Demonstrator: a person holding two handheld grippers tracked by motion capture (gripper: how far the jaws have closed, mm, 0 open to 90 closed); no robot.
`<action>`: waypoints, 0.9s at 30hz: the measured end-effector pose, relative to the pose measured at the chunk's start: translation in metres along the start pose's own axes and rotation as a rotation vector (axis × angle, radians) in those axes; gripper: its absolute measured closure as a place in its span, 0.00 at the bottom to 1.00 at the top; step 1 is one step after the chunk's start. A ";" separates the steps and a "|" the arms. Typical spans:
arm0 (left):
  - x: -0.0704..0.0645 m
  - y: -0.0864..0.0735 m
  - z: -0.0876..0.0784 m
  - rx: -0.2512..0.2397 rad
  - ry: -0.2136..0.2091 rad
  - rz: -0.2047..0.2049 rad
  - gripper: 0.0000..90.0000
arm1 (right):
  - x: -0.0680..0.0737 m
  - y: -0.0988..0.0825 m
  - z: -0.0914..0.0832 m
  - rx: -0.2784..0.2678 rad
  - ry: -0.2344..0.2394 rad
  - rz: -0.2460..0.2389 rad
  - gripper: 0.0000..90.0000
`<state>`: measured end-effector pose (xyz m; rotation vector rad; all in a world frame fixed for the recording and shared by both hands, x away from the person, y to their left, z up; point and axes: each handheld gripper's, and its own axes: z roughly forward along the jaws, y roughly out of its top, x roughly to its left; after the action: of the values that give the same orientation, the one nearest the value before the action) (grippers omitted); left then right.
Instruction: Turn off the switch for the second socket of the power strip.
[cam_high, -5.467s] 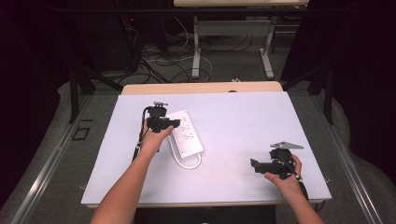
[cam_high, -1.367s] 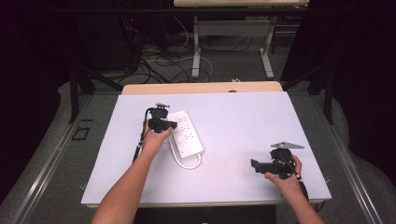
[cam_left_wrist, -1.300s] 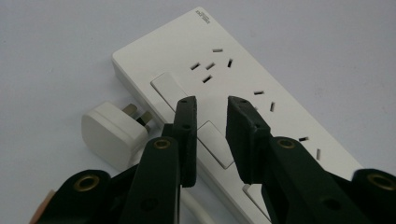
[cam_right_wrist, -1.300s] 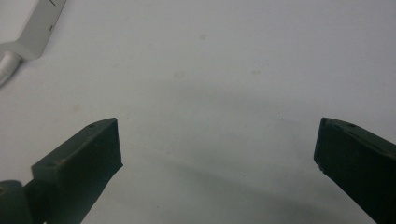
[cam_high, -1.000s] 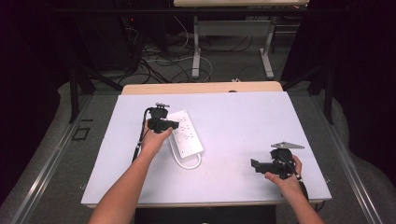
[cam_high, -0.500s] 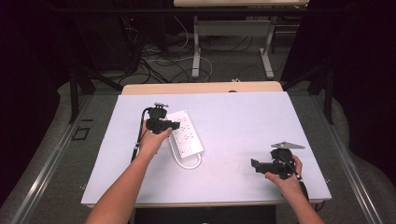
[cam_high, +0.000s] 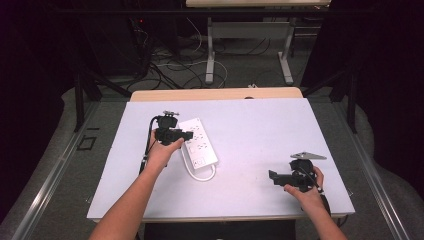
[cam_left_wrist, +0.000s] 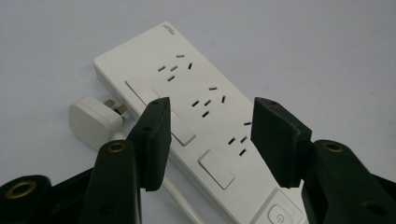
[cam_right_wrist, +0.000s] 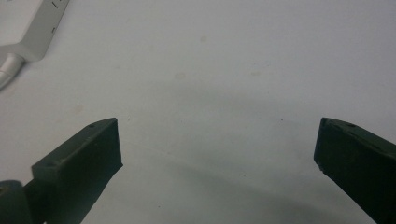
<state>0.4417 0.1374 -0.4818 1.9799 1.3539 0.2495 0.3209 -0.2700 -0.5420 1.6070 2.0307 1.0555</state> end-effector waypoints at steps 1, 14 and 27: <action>-0.001 0.000 -0.001 -0.001 0.000 -0.008 0.53 | 0.000 0.000 0.000 0.000 0.000 0.000 0.00; -0.002 -0.004 -0.009 0.005 0.004 0.013 0.45 | -0.001 0.000 0.000 -0.006 -0.001 -0.007 0.00; 0.003 -0.019 -0.019 0.006 -0.038 0.042 0.37 | 0.000 0.000 0.000 -0.005 0.000 -0.008 0.00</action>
<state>0.4194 0.1520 -0.4807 2.0103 1.2919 0.2267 0.3206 -0.2705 -0.5418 1.5949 2.0308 1.0569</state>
